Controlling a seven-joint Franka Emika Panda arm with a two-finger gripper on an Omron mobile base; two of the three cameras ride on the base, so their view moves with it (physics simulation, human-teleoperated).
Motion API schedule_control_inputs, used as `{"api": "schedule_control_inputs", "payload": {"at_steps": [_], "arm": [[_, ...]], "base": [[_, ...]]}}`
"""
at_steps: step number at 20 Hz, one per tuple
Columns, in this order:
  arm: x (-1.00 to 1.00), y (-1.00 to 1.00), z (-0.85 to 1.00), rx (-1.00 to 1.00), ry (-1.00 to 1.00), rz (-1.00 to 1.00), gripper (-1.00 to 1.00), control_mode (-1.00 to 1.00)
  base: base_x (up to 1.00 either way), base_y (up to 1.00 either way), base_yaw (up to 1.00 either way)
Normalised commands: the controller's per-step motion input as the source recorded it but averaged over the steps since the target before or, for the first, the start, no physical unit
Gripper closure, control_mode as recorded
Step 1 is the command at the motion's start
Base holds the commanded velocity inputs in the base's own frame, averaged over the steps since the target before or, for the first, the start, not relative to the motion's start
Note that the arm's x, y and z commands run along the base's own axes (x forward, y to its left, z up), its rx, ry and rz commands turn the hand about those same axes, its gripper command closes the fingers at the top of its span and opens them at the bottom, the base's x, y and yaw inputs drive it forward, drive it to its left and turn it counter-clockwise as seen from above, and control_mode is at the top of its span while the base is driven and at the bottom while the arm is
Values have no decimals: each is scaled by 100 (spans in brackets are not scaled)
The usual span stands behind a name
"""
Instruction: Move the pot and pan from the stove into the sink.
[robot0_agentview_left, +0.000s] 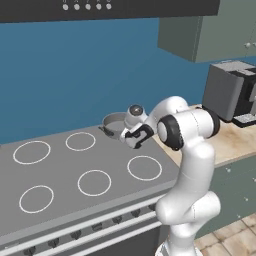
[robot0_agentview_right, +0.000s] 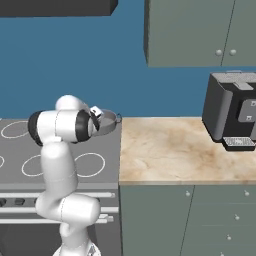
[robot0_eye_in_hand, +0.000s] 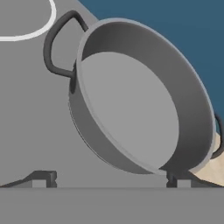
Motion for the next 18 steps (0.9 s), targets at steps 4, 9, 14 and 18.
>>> {"api": "schedule_control_inputs", "payload": {"at_steps": [4,9,14,18], "arm": [[11,2,-4,-1,0,0,-100,-100],[21,0,-8,-1,1,0,-100,-100],[35,5,-27,-5,6,0,-100,-100],[41,7,-30,-6,11,0,-100,-100]], "base": [[0,0,0],[0,0,0],[0,0,0],[0,0,0]]}}
